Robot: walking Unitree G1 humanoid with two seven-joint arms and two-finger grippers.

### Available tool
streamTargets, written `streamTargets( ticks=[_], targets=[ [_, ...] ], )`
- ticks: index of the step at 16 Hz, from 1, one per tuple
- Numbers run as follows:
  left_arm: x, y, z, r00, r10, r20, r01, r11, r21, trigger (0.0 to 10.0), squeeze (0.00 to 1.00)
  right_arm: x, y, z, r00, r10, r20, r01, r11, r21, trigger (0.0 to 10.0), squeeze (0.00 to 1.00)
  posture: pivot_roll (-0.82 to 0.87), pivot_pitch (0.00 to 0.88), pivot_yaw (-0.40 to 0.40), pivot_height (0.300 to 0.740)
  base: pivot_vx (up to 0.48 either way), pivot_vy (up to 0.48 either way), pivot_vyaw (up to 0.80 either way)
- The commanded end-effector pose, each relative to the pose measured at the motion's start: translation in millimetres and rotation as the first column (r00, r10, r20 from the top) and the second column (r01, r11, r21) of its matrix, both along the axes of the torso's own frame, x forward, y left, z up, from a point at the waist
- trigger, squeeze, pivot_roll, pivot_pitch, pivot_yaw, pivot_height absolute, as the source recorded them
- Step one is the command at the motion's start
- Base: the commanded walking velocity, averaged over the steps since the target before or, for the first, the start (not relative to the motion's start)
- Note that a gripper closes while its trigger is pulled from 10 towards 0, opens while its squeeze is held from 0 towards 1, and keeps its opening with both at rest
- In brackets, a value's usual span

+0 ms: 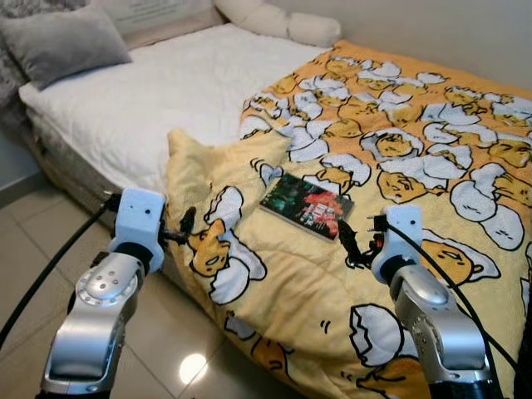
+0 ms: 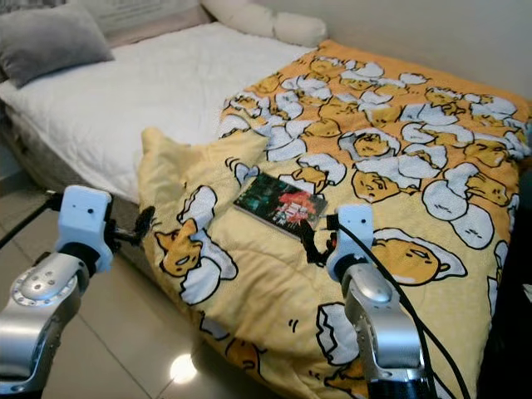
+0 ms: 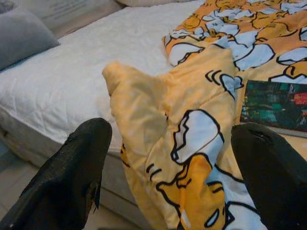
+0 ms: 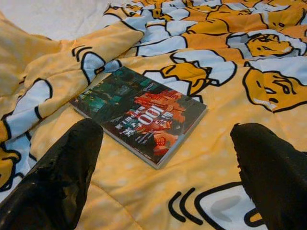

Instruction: Clean up the room

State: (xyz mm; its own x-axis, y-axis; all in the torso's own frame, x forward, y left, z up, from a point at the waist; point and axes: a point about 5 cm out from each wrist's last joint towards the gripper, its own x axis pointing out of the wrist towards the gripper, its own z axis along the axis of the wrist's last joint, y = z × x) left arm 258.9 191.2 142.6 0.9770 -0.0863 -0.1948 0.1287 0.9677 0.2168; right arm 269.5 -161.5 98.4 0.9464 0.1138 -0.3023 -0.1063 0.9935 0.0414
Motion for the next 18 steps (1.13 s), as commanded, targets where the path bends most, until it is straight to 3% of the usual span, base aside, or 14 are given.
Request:
streamTargets(
  ticks=[1,11,13,17,18],
  targets=[
    [1.1,-1.9,2.1,1.000,-0.015,0.009,0.015,1.000,-0.008,10.0,1.00,2.6,0.0,4.3,1.000,0.006,0.009,-0.006,1.000,-0.002,10.0,0.00,-0.06,0.000,-0.012,0.740,0.326,0.000,0.00],
    [0.9,-5.3,0.4,1.000,-0.031,0.001,0.031,0.999,-0.007,10.0,1.00,3.2,-0.5,2.9,0.999,0.043,0.002,-0.043,0.998,-0.046,10.0,0.00,-0.05,0.000,-0.011,0.740,0.333,0.000,0.00],
    [0.9,-5.3,0.3,0.999,-0.033,-0.001,0.033,0.999,-0.008,10.0,1.00,2.6,1.1,3.0,0.999,0.031,0.012,-0.031,0.999,-0.032,10.0,0.00,-0.06,0.000,-0.010,0.740,0.330,0.000,0.80],
    [-0.1,-6.1,-1.3,0.999,-0.045,-0.017,0.045,0.999,-0.004,10.0,1.00,2.0,-1.4,1.4,1.000,0.014,0.001,-0.014,1.000,-0.024,10.0,0.00,-0.06,0.000,-0.009,0.740,0.304,0.000,0.00],
    [-1.3,-8.4,-3.0,0.998,-0.054,-0.029,0.054,0.999,-0.007,10.0,0.95,2.0,-3.3,1.0,1.000,0.008,-0.001,-0.008,1.000,-0.024,10.0,0.00,-0.06,0.000,-0.008,0.740,0.000,0.000,0.00]
  ],
)
